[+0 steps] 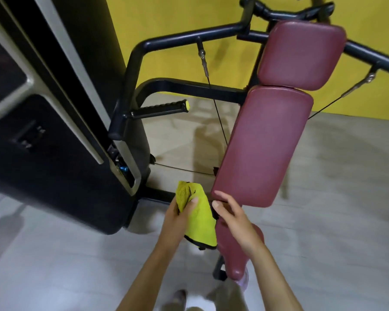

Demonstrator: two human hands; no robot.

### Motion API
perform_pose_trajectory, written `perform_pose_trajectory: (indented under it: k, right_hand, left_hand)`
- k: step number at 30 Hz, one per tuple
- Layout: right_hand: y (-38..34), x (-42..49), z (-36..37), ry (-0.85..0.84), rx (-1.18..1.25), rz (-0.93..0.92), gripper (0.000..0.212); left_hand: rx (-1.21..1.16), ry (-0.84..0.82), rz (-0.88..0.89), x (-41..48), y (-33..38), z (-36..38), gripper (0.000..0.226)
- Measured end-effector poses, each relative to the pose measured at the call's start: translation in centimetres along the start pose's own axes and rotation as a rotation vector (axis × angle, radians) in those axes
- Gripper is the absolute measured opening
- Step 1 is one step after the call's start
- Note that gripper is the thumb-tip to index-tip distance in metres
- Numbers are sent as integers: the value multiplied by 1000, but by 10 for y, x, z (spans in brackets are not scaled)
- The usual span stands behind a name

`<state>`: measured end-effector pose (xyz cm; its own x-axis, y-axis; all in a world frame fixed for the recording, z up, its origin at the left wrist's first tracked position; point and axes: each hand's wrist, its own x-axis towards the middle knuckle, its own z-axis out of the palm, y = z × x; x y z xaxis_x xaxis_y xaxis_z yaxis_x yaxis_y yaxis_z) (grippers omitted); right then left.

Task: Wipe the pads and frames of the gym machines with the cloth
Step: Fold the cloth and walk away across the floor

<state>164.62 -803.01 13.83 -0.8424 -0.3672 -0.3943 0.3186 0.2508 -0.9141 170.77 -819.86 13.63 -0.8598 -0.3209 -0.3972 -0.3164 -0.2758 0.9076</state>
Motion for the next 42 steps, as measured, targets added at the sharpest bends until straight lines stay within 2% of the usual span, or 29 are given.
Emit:
perform_pose_trajectory:
  k: [3,6,8,10,11,13,14,16,20,23,26,27,31,33,37,42]
  right_hand:
    - [-6,-24,30,-84,216,85,39]
    - [0,-47,44,-39,318,105,49]
    - [5,-68,49,14,411,96,53]
    - [9,-90,51,83,426,52,43]
    - [10,-103,53,118,399,17,32]
    - [12,-126,54,184,316,-69,17]
    - [15,-135,54,207,275,-123,14]
    - [23,-149,54,211,194,-236,16]
    - [50,-179,60,203,1,-382,20]
    - [71,-208,69,260,11,-397,23]
    - [91,-242,78,348,-12,-431,31]
    - [95,-255,82,377,-31,-452,34]
    - [104,-308,88,524,-98,-497,35]
    - [111,-335,86,608,-73,-494,35]
    - [128,-388,86,744,-87,-462,42]
    - [157,-456,88,923,-136,-362,43]
  left_hand:
    - [-69,-75,-73,-25,1,-22,41]
    - [-219,-160,-184,-49,7,-35,40]
    - [-265,-170,-254,-64,9,-42,30]
    - [-278,-204,-281,-79,7,-51,34]
    - [-264,-224,-281,-87,5,-54,49]
    - [-181,-246,-229,-101,-7,-62,76]
    - [-109,-241,-177,-110,-11,-64,78]
    - [40,-214,-96,-131,-20,-67,70]
    - [224,-208,-26,-167,-34,-83,36]
    - [168,-201,-87,-195,-47,-104,38]
    - [204,-236,-78,-224,-56,-118,13]
    - [216,-245,-69,-233,-56,-121,16]
    - [305,-282,10,-262,-59,-132,53]
    - [422,-238,19,-270,-66,-139,48]
    - [774,-385,205,-283,-89,-149,19]
    - [973,-557,375,-308,-106,-149,23]
